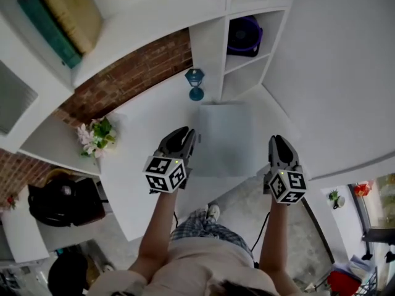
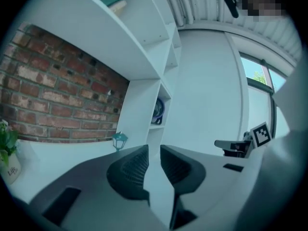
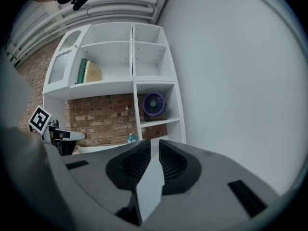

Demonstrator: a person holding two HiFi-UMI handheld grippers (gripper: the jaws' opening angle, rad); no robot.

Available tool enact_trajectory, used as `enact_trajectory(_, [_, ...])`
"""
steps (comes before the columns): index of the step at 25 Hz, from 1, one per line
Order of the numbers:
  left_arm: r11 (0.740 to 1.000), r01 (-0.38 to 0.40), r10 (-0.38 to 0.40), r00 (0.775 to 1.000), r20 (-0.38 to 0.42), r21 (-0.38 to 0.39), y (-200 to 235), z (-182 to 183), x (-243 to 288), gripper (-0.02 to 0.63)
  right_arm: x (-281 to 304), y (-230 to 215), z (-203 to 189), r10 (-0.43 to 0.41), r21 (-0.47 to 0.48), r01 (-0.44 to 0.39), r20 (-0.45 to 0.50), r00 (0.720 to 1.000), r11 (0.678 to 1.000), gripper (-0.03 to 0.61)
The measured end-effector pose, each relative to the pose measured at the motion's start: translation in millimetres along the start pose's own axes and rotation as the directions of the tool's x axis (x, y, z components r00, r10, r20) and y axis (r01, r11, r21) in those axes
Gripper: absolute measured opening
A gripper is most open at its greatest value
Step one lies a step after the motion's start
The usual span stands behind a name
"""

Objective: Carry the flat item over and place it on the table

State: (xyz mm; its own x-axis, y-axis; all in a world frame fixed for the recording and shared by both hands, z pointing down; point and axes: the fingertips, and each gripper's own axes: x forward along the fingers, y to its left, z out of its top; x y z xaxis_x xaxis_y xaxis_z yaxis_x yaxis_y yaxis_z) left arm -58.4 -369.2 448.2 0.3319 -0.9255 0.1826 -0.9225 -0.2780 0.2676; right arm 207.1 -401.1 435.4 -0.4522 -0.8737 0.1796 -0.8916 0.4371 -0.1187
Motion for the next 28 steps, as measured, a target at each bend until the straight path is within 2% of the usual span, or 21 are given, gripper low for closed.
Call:
enact_trajectory(6, [0.998, 0.003, -0.011, 0.990, 0.138, 0.056, -16, 35, -30, 0.054, -36, -1, 32, -0.044, -0.016, 0.046, 0.119, 0.992, 0.999, 0.031])
enact_trajectory(12, [0.994, 0.009, -0.030, 0.981, 0.191, 0.106, -22, 50, -42, 0.032, -61, -2, 49, -0.089, -0.064, 0.105, 0.208, 0.974, 0.992, 0.017])
enact_trajectory(22, [0.994, 0.031, -0.053, 0.977, 0.205, 0.109, -26, 53, -46, 0.028, -77, -14, 57, -0.128, -0.062, 0.150, 0.263, 0.956, 0.987, 0.017])
enact_trajectory(28, [0.994, 0.034, -0.054, 0.978, 0.200, 0.103, -23, 51, -46, 0.028, -80, -16, 54, -0.142, -0.077, 0.166, 0.251, 0.957, 0.983, 0.015])
